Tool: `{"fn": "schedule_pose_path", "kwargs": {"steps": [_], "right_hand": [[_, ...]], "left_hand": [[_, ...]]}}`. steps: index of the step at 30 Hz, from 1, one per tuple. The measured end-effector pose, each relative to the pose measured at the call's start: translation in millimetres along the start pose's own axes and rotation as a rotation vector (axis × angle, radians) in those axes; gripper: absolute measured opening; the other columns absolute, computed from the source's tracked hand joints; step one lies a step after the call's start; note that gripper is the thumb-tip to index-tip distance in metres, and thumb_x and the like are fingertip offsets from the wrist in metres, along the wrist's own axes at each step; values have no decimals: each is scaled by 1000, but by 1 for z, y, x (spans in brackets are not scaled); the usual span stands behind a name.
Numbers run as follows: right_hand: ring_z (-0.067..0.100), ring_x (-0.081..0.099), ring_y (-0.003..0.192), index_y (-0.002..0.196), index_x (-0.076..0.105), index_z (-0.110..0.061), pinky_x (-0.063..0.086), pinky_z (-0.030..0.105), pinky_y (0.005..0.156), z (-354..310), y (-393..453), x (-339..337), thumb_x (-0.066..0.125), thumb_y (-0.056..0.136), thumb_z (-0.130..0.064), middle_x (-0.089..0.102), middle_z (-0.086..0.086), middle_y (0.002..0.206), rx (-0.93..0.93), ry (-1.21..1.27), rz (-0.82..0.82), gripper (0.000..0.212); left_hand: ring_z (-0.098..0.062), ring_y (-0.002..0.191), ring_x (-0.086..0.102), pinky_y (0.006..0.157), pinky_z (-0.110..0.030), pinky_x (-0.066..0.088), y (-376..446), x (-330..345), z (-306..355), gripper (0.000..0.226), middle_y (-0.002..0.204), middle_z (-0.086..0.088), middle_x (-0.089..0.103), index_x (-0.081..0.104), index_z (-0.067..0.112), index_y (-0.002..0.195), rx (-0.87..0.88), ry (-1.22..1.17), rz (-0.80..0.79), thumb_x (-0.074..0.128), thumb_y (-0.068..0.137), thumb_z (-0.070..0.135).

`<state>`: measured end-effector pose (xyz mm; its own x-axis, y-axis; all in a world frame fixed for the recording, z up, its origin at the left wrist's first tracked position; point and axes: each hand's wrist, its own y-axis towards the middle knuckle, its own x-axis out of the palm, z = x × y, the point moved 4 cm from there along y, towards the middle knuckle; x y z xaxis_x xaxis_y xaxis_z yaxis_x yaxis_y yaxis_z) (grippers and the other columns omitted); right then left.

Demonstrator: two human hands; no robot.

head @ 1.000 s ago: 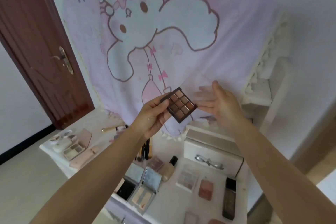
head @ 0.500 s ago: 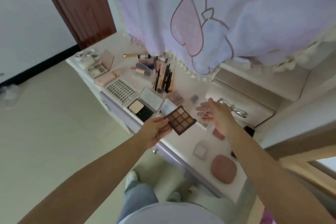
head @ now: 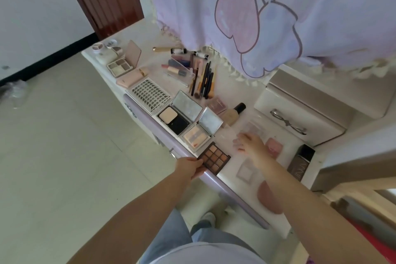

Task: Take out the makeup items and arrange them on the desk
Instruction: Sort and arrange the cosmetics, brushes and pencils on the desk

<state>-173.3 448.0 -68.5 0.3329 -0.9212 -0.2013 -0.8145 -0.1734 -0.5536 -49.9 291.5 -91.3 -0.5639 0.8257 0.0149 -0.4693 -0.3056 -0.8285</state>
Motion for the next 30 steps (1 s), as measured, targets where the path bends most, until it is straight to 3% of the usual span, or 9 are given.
{"fn": "schedule_pose_path", "kwargs": {"steps": [3,5,9,12,15,20,23,26,30], "right_hand": [[11,53,62,74,53,-13,43,19,58,4,6,1,43,94,-8,52,3,70,-15,7,-13,23],[11,49,59,69,51,-13,39,20,57,6,7,2,42,94,-7,48,2,64,-24,5,-31,27],[12,51,62,70,54,-14,41,24,63,6,9,1,43,94,-8,52,2,66,-40,-10,-23,27],[17,56,72,94,60,-3,45,23,66,2,5,0,43,94,-9,57,3,78,-48,-110,-21,18],[21,56,90,125,48,-6,41,25,78,0,-6,-10,43,92,-11,58,8,103,-69,-314,18,33],[23,47,116,127,46,-7,35,27,92,16,-41,-26,55,87,-20,53,10,124,-268,-915,-51,43],[22,39,119,128,42,-19,30,30,96,37,-57,-24,55,83,-34,44,1,129,-336,-1267,-124,49],[21,41,113,126,41,-19,32,28,95,47,-65,-21,49,86,-25,43,1,125,-326,-1227,-146,41],[21,46,116,124,49,-10,34,18,95,33,-66,-18,58,82,-16,49,6,125,-304,-895,-143,43]], "left_hand": [[-7,35,58,43,-18,52,4,1,1,22,69,-12,61,56,-6,104,11,50,29,61,84,1],[-6,34,57,43,-17,52,6,2,3,20,68,-11,61,57,-6,102,25,82,44,61,84,2],[-13,47,60,45,-16,51,7,3,7,20,67,-10,61,58,-6,101,39,118,45,61,84,4],[-16,56,59,47,-17,51,6,2,7,17,68,-10,61,59,-4,99,34,131,44,61,85,5],[-16,57,59,45,-17,52,3,0,7,14,70,-10,62,60,-2,96,68,178,49,60,86,8],[-10,57,56,73,-29,53,-7,-1,1,12,71,-4,63,62,4,95,275,595,7,61,85,11],[-11,71,60,78,-22,47,-16,9,2,17,92,-7,68,63,10,100,411,820,-26,56,86,14],[-17,97,60,79,-16,39,-24,21,9,21,103,-5,66,64,8,104,517,908,-58,55,85,13],[-19,100,59,81,-17,41,-34,35,26,25,109,-9,65,61,5,109,568,901,-173,56,85,10]]}}
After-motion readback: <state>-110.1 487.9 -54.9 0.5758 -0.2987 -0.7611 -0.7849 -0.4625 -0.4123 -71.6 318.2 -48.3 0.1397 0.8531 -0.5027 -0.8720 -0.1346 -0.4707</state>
